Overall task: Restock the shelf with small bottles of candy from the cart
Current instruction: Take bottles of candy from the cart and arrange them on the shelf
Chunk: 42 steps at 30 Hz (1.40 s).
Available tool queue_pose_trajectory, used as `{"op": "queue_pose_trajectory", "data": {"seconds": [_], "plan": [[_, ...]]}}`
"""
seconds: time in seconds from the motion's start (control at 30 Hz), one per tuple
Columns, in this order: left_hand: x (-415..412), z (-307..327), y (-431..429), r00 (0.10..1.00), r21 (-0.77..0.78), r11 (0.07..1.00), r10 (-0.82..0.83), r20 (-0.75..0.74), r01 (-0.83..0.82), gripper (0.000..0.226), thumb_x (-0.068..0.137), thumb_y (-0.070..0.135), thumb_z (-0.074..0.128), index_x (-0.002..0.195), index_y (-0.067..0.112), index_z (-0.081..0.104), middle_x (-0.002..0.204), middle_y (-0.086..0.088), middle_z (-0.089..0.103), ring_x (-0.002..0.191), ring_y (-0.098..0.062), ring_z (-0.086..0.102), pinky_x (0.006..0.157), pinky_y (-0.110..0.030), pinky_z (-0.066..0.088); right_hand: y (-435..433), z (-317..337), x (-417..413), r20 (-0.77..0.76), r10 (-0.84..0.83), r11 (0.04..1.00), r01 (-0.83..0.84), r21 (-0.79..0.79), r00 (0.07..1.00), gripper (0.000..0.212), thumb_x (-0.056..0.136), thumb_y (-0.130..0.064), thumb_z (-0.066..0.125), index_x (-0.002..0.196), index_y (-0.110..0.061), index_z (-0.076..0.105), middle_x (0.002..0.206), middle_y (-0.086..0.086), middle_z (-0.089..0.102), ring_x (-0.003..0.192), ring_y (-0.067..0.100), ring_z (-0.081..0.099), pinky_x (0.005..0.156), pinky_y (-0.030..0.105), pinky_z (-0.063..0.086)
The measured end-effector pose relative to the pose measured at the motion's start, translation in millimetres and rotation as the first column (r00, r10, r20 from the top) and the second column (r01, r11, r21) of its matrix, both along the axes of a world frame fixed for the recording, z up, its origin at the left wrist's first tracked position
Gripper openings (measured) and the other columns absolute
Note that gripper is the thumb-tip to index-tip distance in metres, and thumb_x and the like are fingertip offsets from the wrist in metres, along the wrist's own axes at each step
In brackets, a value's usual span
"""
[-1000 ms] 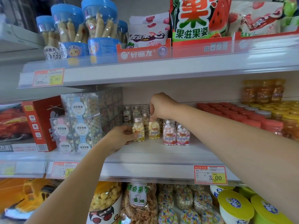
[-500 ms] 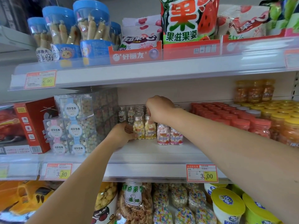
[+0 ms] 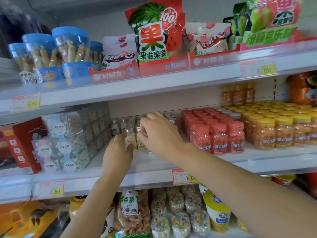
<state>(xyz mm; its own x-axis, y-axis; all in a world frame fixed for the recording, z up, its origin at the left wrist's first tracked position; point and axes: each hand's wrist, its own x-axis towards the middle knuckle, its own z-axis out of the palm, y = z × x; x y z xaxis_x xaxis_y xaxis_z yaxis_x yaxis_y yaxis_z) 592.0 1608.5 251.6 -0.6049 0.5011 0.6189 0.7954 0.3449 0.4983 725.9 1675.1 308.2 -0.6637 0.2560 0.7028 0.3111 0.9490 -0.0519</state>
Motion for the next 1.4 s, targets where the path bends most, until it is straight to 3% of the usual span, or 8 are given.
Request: {"op": "queue_pose_trajectory", "data": {"seconds": [0.13,0.4,0.67,0.87,0.93,1.03,1.2,1.4], "plan": [[83.7,-32.9,-38.9,0.976,0.236,0.947,-0.212,-0.054,0.219,0.029,0.095,0.034,0.047,0.072,0.017,0.053,0.069,0.005,0.057,0.066,-0.006,0.054,0.056,-0.02,0.038,-23.1,-27.9,78.9,-0.007,0.053,0.984,-0.053,-0.172,0.999,0.019,0.093,-0.03,0.052,0.079,-0.019,0.046,0.076,-0.003,0.055,0.07,0.018,0.051,0.064,0.036,0.042],[201.7,-156.8,-35.6,0.814,-0.125,0.807,-0.557,0.165,0.577,0.046,0.088,0.055,0.04,0.053,0.027,0.033,0.054,0.004,0.036,0.056,-0.008,0.043,0.051,-0.016,0.031,7.9,-167.2,214.6,0.34,-0.144,0.826,0.302,-0.476,0.929,0.041,0.091,-0.043,0.056,0.06,-0.024,0.036,0.054,-0.006,0.04,0.051,0.008,0.036,0.057,0.033,0.034],[287.3,-311.7,-12.7,0.668,-0.41,0.554,-0.415,0.618,0.724,0.004,0.089,0.023,0.059,0.093,0.026,0.06,0.082,0.014,0.058,0.08,-0.011,0.061,0.075,-0.028,0.048,44.8,-343.4,348.3,0.738,-0.047,0.333,0.707,-0.624,0.674,0.033,0.094,-0.034,0.057,0.118,-0.012,0.051,0.11,0.007,0.059,0.085,0.02,0.055,0.072,0.03,0.043],[317.9,-421.1,-3.5,0.722,-0.699,0.186,-0.222,0.655,0.691,0.048,0.095,0.03,0.052,0.138,0.013,0.04,0.135,-0.011,0.048,0.121,-0.023,0.049,0.093,-0.024,0.037,34.9,-450.3,411.9,0.819,0.053,0.049,0.817,-0.574,0.572,0.06,0.094,-0.026,0.056,0.145,-0.005,0.03,0.136,0.015,0.049,0.118,0.028,0.053,0.091,0.032,0.045],[325.6,-448.6,-2.6,0.713,-0.71,0.082,-0.148,0.686,0.7,0.051,0.095,0.028,0.053,0.14,0.01,0.037,0.142,-0.011,0.042,0.125,-0.024,0.046,0.095,-0.024,0.038,29.6,-474.8,417.4,0.846,0.099,0.004,0.85,-0.526,0.523,0.019,0.095,-0.017,0.051,0.108,-0.007,0.06,0.101,0.014,0.06,0.087,0.024,0.061,0.071,0.029,0.049],[342.9,-478.0,-5.2,0.702,-0.701,0.053,-0.119,0.703,0.711,0.045,0.093,0.015,0.055,0.136,0.011,0.043,0.14,-0.009,0.045,0.122,-0.023,0.05,0.095,-0.024,0.041,22.2,-520.3,417.1,0.876,0.166,0.017,0.887,-0.462,0.453,0.033,0.091,-0.004,0.044,0.06,-0.013,0.036,0.063,0.0,0.035,0.053,0.014,0.039,0.049,0.021,0.033],[378.6,-513.4,-1.4,0.65,-0.683,-0.037,-0.273,0.709,0.729,0.063,0.086,-0.007,0.051,0.142,0.02,0.04,0.144,-0.008,0.041,0.128,-0.026,0.043,0.102,-0.033,0.04,-1.6,-554.2,405.8,0.871,0.261,0.075,0.891,-0.448,0.416,0.01,0.094,-0.014,0.047,0.089,-0.016,0.056,0.066,-0.003,0.032,0.068,0.017,0.042,0.053,0.016,0.025],[386.3,-534.9,8.4,0.694,-0.835,-0.216,-0.472,0.543,0.507,0.074,0.076,0.006,0.067,0.142,0.022,0.037,0.144,-0.007,0.037,0.134,-0.026,0.032,0.106,-0.041,0.029,-8.8,-578.7,396.3,0.825,0.193,-0.117,0.847,-0.518,0.531,0.058,0.086,-0.04,0.064,0.13,-0.004,0.049,0.117,0.008,0.062,0.105,0.02,0.06,0.086,0.026,0.052]]}}
